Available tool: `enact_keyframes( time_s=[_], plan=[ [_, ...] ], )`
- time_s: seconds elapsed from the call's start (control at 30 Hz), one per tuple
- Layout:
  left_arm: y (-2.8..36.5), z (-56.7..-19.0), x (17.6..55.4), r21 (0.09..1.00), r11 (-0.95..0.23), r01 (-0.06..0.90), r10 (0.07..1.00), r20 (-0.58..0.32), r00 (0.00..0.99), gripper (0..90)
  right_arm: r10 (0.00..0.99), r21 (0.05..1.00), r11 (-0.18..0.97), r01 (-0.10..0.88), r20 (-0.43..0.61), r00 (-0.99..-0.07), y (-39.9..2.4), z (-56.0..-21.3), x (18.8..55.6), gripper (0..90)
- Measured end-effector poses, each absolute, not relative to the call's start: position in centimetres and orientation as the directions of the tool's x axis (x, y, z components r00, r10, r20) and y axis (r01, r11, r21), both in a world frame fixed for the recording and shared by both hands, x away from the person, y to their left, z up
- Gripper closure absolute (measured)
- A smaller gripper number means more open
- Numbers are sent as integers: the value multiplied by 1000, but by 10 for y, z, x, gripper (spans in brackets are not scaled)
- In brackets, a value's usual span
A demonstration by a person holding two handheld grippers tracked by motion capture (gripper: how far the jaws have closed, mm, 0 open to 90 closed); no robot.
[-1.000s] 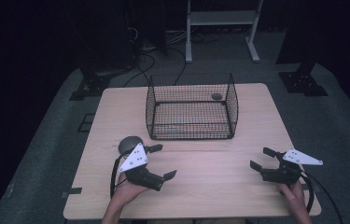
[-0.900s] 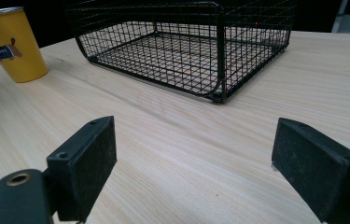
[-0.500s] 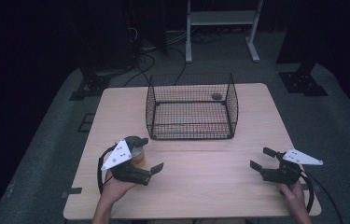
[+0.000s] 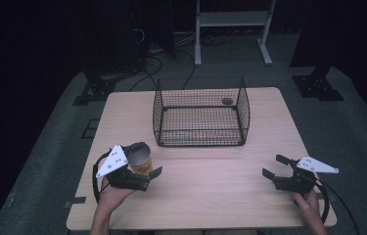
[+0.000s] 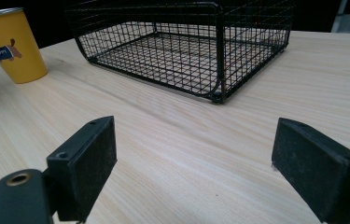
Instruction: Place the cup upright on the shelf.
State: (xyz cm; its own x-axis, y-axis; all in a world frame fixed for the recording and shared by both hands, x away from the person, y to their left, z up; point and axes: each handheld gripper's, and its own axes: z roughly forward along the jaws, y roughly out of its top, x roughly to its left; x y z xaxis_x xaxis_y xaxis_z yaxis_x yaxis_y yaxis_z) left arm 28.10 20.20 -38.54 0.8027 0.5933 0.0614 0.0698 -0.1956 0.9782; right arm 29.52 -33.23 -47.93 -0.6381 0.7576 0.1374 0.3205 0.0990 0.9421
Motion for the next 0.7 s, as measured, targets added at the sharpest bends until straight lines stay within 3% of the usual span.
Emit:
enact_keyframes(
  time_s=[0.7],
  plan=[
    [235, -393, 287, 975, -194, 106, 682, 57, 729, 0, 759, 942, 97, 322, 139, -636, -333, -479, 295, 129]
  ],
)
